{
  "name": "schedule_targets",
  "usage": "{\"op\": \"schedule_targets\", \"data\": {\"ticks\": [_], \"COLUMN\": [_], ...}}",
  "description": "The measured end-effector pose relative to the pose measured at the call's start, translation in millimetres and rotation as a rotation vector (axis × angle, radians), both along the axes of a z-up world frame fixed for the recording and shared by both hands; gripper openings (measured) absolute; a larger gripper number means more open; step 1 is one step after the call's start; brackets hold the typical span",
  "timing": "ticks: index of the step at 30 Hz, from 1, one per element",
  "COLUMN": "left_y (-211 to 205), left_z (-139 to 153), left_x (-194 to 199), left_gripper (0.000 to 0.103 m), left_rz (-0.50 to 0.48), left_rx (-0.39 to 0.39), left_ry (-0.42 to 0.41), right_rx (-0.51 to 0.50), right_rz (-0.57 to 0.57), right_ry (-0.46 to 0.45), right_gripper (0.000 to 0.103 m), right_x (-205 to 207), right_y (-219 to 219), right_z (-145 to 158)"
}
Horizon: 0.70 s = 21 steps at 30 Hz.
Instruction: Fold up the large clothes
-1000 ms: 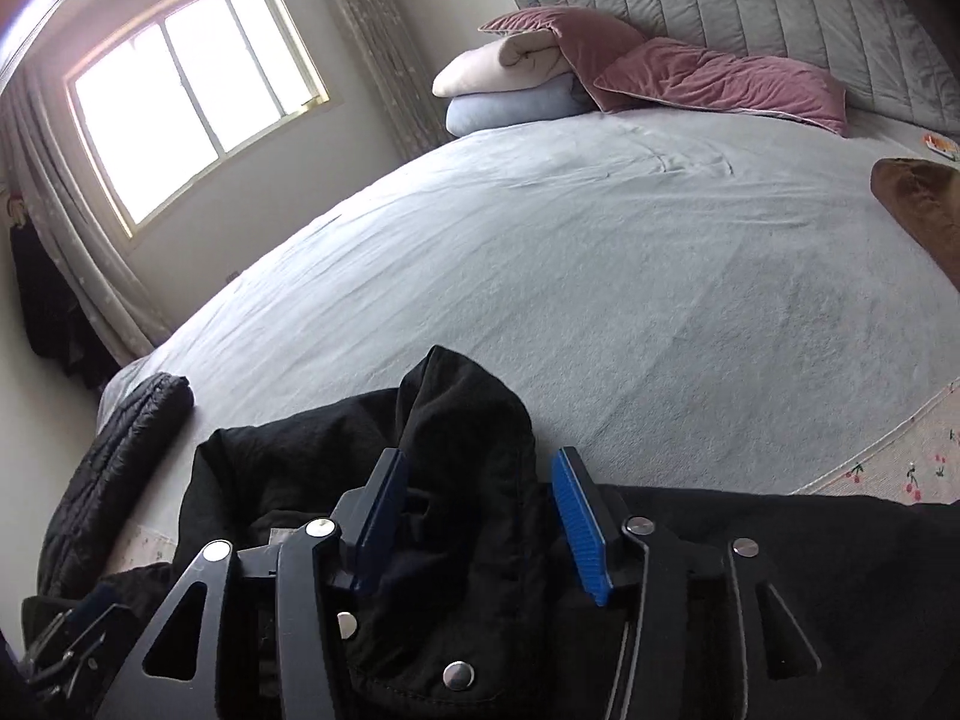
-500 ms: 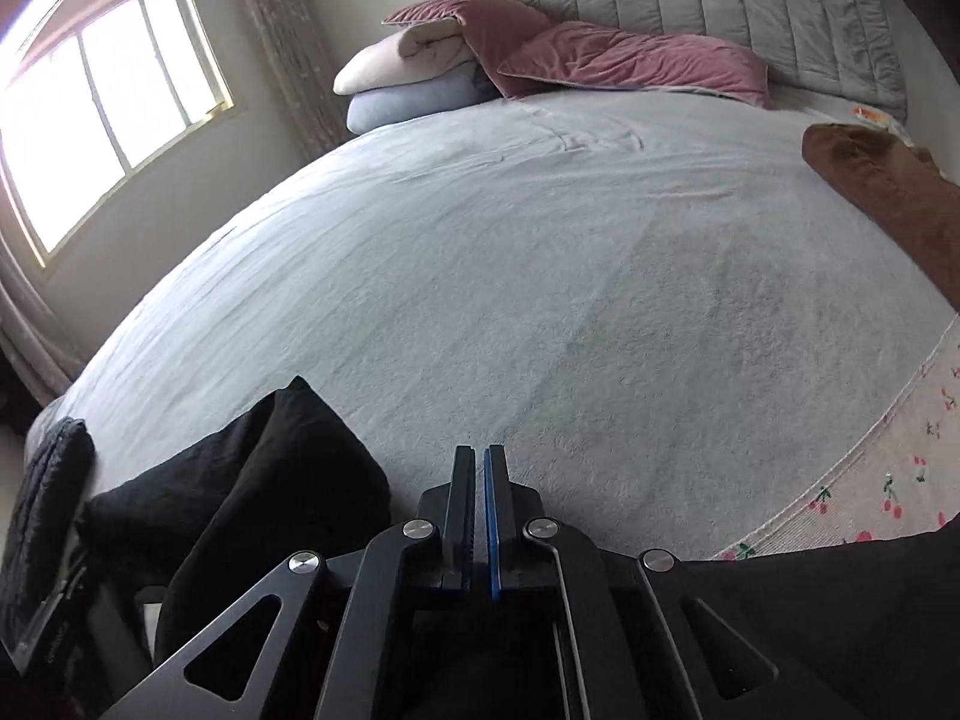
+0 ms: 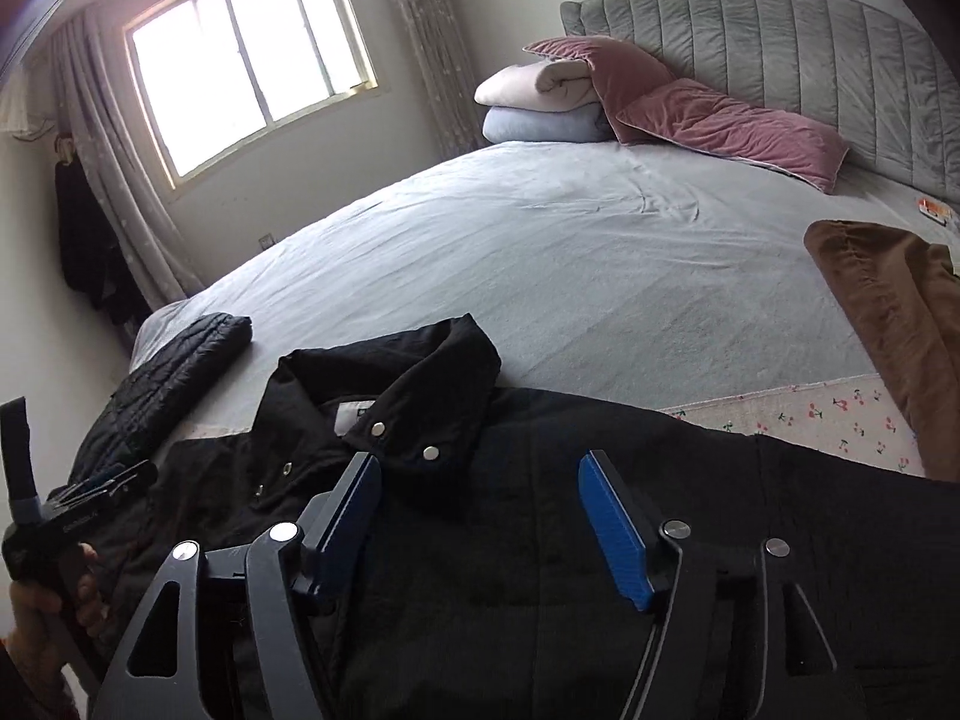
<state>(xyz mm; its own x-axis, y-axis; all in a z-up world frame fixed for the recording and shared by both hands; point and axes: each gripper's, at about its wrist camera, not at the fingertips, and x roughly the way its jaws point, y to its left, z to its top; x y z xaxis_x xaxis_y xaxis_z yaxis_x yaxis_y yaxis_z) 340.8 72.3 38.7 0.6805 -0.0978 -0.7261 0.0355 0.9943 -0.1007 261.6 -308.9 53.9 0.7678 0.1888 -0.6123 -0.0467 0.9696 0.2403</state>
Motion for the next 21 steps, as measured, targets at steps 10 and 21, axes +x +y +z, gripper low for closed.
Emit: {"op": "schedule_targets", "data": {"ticks": [10, 21], "left_y": [159, 359], "left_z": [14, -63], "left_x": [-105, -130], "left_gripper": [0.095, 0.097], "left_rz": [0.205, 0.624], "left_rx": [-0.099, -0.339], "left_ry": [0.099, 0.098], "right_rx": [-0.106, -0.020], "right_rz": [0.007, 0.034], "right_ry": [0.003, 0.102], "right_gripper": [0.088, 0.088], "right_x": [-147, -181], "right_y": [26, 55], "right_z": [33, -13]}}
